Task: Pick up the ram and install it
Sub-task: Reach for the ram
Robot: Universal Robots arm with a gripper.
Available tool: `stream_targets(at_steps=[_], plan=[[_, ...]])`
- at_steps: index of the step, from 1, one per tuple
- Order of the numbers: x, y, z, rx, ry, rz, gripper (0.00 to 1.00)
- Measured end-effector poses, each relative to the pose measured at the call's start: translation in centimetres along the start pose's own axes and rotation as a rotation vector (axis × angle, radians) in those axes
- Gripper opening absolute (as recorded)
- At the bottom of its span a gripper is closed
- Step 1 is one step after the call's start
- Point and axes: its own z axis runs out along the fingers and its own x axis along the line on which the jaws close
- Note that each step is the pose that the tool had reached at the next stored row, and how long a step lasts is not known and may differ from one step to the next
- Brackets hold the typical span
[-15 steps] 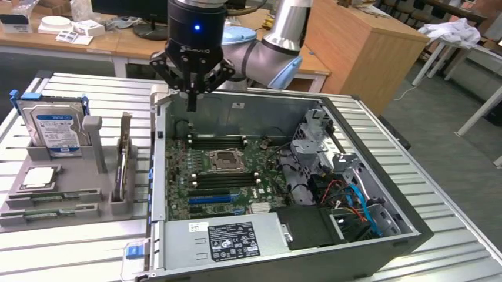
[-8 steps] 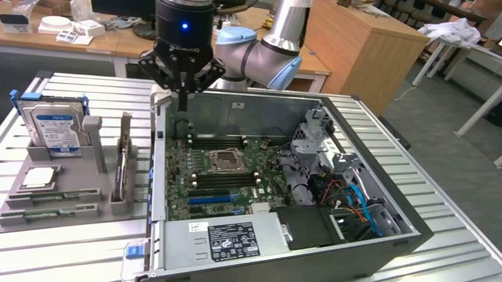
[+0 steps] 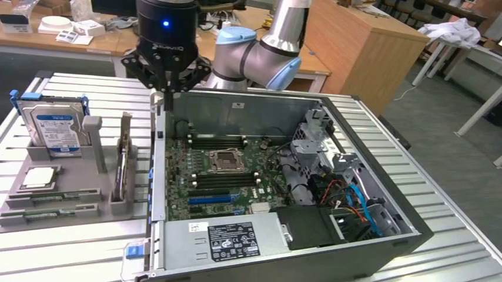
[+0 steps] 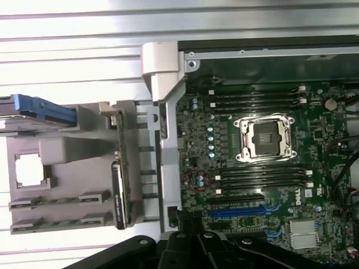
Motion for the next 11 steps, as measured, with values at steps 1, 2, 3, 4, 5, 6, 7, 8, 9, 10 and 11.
stream_targets(at_steps=[1, 2, 3, 4, 5, 6, 7, 8, 9, 10, 11], plan=[[0.3, -0.03, 0.0, 0.0, 0.0, 0.0, 0.11], [0.6, -0.05, 0.0, 0.0001, 0.0001, 0.0, 0.11], [0.9, -0.07, 0.0, 0.0, 0.0001, 0.0, 0.11], [1.2, -0.09, -0.01, 0.0, 0.0001, 0.0, 0.11], [1.6, -0.11, -0.01, 0.0, 0.0002, 0.0, 0.11], [1.9, -0.14, -0.01, 0.0, 0.0002, 0.0, 0.11], [2.2, -0.16, -0.01, 0.0001, 0.0003, 0.0, 0.11], [2.5, -0.18, -0.01, 0.0, 0.0003, 0.0, 0.11], [2.8, -0.21, -0.01, 0.0, 0.0003, 0.0, 0.11], [3.1, -0.23, -0.02, 0.0, 0.0004, 0.0, 0.11], [3.4, -0.25, -0.02, 0.0, 0.0005, 0.0, 0.11]])
